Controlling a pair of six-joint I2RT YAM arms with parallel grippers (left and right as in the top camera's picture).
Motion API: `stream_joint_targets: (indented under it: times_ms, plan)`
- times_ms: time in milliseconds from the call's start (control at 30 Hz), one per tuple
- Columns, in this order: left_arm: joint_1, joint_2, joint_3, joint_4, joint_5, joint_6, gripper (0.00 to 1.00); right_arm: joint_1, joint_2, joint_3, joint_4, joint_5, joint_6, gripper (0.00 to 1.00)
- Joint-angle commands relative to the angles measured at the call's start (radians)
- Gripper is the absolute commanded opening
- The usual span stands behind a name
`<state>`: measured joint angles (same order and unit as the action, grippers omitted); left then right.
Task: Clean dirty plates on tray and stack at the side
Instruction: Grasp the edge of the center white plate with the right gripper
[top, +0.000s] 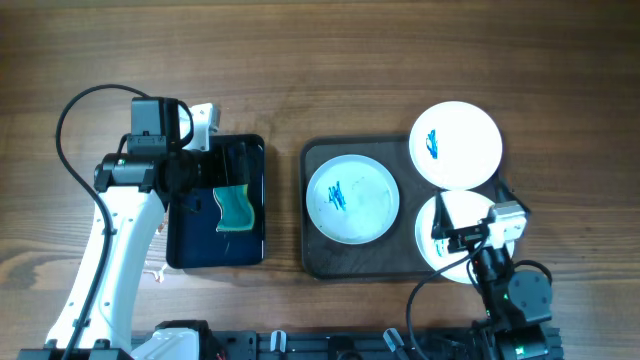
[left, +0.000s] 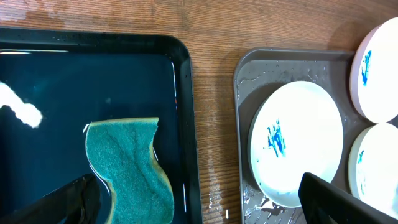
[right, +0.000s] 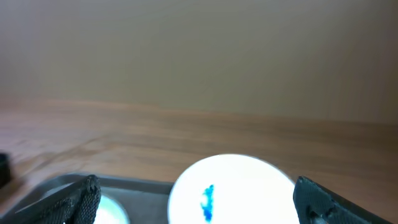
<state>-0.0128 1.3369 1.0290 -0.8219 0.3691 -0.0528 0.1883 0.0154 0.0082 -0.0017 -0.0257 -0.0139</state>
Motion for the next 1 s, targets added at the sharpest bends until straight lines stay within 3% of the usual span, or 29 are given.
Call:
stream_joint_targets:
  times_ms: [0,100,267,367,500,633,667,700,733,767,800,833,867,900,933,967]
  plan:
    - [0.005,0.000,0.015,0.005,0.023,0.019,1.00,0.003,0.018,0.068,-0.063,-0.134,0.025,1.00]
    - [0.005,0.000,0.014,0.009,0.023,0.019,1.00,0.003,0.131,0.208,-0.161,-0.156,0.024,1.00]
    - [0.005,0.000,0.014,0.018,0.024,0.019,1.00,0.003,0.545,0.547,-0.340,-0.195,0.043,1.00]
    - [0.005,0.000,0.014,0.014,0.024,0.019,1.00,0.003,0.813,0.780,-0.529,-0.220,0.069,1.00]
    - [0.005,0.000,0.015,-0.001,0.024,0.019,1.00,0.003,1.180,1.077,-0.938,-0.220,0.256,1.00]
    - [0.005,0.000,0.014,0.003,0.024,0.019,1.00,0.003,1.379,1.106,-1.141,-0.232,0.286,1.00]
    - [0.005,0.000,0.015,0.000,0.024,0.019,0.74,0.003,1.415,1.106,-1.152,-0.232,0.256,1.00]
    - [0.005,0.000,0.015,0.001,0.024,0.019,0.67,0.003,1.440,1.106,-1.142,-0.239,0.250,1.00]
    - [0.005,0.000,0.015,0.004,0.024,0.019,0.93,0.003,1.458,1.106,-1.119,-0.239,0.261,1.00]
    - [0.005,0.000,0.015,0.003,0.024,0.019,0.94,0.003,1.472,1.106,-1.117,-0.240,0.259,1.00]
    - [0.005,0.000,0.015,0.003,0.024,0.019,0.58,0.003,1.477,1.106,-1.104,-0.254,0.248,1.00]
    - [0.005,0.000,0.014,0.003,0.024,0.019,0.44,0.003,1.477,1.106,-1.081,-0.304,0.220,1.00]
    - [0.005,0.000,0.015,0.003,0.024,0.019,0.50,0.003,1.477,1.106,-1.068,-0.332,0.209,1.00]
    - [0.005,0.000,0.015,-0.003,0.024,0.019,0.46,0.003,1.477,1.106,-1.035,-0.369,0.200,1.00]
    - [0.005,0.000,0.015,-0.004,0.023,0.020,0.04,0.003,1.477,1.106,-1.016,-0.385,0.200,1.00]
    - [0.005,0.000,0.015,0.002,0.023,0.020,0.14,0.003,1.477,1.106,-1.007,-0.385,0.200,1.00]
